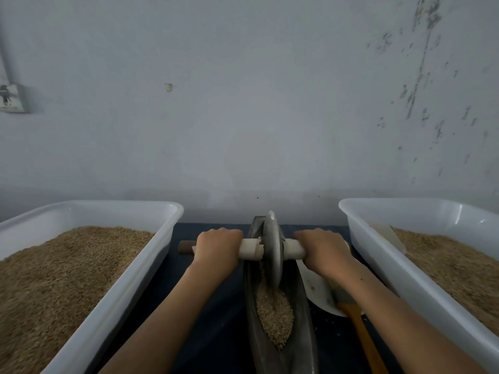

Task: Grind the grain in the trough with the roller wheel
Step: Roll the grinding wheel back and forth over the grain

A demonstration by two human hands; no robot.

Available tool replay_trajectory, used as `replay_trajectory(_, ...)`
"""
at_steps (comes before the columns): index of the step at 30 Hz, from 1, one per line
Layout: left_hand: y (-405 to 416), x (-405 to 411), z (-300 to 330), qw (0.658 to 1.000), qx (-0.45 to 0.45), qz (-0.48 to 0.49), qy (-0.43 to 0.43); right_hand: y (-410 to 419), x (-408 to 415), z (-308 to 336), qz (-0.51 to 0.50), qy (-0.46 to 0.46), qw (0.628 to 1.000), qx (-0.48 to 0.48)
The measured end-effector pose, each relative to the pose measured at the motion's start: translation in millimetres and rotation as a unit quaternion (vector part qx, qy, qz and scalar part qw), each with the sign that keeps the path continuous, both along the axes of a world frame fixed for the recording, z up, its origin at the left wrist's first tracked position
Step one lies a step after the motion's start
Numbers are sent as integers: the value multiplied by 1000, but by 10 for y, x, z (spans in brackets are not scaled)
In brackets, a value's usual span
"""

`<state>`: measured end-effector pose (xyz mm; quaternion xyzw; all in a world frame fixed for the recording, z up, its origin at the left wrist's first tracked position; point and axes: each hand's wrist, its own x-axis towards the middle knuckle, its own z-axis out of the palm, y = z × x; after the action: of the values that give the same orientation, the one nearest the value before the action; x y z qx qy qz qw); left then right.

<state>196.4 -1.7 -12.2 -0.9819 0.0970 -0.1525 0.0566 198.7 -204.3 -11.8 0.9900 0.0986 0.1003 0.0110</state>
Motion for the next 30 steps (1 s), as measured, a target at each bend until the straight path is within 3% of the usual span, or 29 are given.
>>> replay_trajectory(3,9,0,14,999,11,2,32,-10,-16,56,9,50,998,-22)
replay_trajectory(9,84,-12,72,977,-4,0,212,-10,-96,172,19,177,982,-70)
replay_trajectory(14,42,-13,60,989,5,11,147,-13,-50,132,11,152,987,-53)
replay_trajectory(22,11,1,-34,1000,-29,7,-1,23,-29,15,1,-12,1000,-22)
replay_trajectory(25,34,17,-8,999,-15,3,39,30,-44,74,6,28,998,-57)
replay_trajectory(30,62,3,67,985,4,-6,170,-14,-94,171,8,187,980,-59)
